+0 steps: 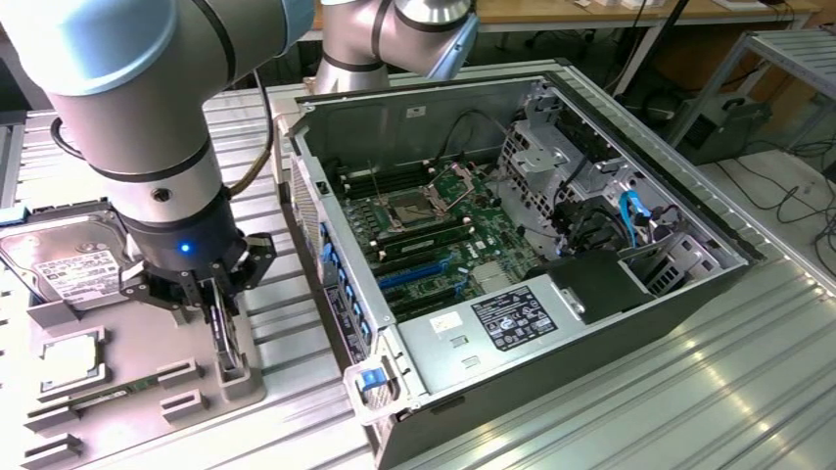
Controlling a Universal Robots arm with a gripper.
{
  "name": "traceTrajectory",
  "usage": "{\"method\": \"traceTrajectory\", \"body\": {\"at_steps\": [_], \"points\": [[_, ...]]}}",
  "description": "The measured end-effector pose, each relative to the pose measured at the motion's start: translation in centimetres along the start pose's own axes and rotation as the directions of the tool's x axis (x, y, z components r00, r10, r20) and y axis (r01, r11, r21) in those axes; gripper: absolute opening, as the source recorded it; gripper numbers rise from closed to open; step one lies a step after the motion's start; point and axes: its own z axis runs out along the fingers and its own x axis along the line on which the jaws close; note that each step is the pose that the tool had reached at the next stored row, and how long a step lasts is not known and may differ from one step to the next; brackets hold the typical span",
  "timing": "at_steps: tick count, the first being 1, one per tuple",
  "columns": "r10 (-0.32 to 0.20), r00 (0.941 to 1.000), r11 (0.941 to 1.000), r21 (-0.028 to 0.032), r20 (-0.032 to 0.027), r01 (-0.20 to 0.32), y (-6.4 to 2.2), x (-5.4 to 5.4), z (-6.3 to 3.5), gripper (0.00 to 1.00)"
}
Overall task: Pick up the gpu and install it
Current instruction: 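Pick up the gpu and move the gpu toward the slot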
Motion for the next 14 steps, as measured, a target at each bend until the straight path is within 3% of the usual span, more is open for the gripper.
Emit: {"method": "traceTrajectory", "body": {"at_steps": [5,10,12,14], "points": [[0.0,1.0,1.0,0.0009,-0.0005,0.0,0.0,0.0,-0.24,0.28],[0.0,1.0,1.0,0.0038,-0.0001,0.0,0.0,0.0,-1.37,0.28],[0.0,1.0,1.0,0.0039,-0.0022,0.0,0.0,0.0,-1.64,0.28],[0.0,1.0,1.0,0.0037,-0.0082,0.0,0.0,-0.1,-1.73,0.28]]}}
